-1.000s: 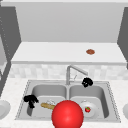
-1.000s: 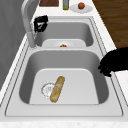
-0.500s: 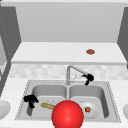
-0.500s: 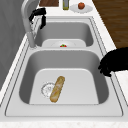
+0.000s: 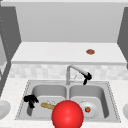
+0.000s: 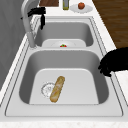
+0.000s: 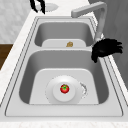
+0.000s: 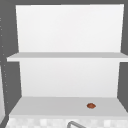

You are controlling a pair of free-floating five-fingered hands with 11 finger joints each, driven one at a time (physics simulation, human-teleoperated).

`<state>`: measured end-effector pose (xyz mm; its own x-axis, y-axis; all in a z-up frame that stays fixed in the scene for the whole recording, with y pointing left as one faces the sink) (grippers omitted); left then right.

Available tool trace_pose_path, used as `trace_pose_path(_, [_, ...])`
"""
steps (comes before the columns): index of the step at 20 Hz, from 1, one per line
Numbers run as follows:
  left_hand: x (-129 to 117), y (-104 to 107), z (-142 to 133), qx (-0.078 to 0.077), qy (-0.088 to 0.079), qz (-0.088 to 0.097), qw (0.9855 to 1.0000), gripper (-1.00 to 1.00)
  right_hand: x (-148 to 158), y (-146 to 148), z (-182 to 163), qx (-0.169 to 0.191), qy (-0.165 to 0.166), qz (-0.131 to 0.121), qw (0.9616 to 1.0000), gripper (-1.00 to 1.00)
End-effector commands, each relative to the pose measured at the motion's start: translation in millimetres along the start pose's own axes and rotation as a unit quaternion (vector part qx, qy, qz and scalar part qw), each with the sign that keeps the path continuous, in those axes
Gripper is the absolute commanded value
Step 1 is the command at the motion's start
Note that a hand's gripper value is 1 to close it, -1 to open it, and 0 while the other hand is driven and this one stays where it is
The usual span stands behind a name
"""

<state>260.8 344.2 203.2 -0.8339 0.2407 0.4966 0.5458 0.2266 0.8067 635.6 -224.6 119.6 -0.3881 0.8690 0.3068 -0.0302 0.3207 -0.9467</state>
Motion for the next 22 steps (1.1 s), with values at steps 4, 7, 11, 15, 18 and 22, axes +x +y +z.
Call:
trace_pose_path(4, [0, 0, 0, 0.0, 0.0, 0.0, 1.0, 0.0, 24, 11, 4, 0.031, -0.06, 0.024, 0.9974, -1.0])
trace_pose_path(7, [0, 0, 0, 0.0, 0.0, 0.0, 1.0, 0.0, 36, 14, 7, 0.044, -0.076, 0.031, 0.9957, -1.0])
trace_pose_path(11, [0, 0, 0, 0.0, 0.0, 0.0, 1.0, 0.0, 48, 10, 0, 0.053, -0.092, 0.041, 0.9935, -1.0])
trace_pose_path(15, [0, 0, 0, 0.0, 0.0, 0.0, 1.0, 0.0, 58, -2, -12, 0.055, -0.091, 0.048, 0.9932, -1.0])
trace_pose_path(18, [0, 0, 0, 0.0, 0.0, 0.0, 1.0, 0.0, 68, -7, -22, 0.068, -0.09, 0.06, 0.9918, -1.0])
trace_pose_path(22, [0, 0, 0, 0.0, 0.0, 0.0, 1.0, 0.0, 83, 0, -33, 0.088, -0.079, 0.077, 0.99, -1.0])
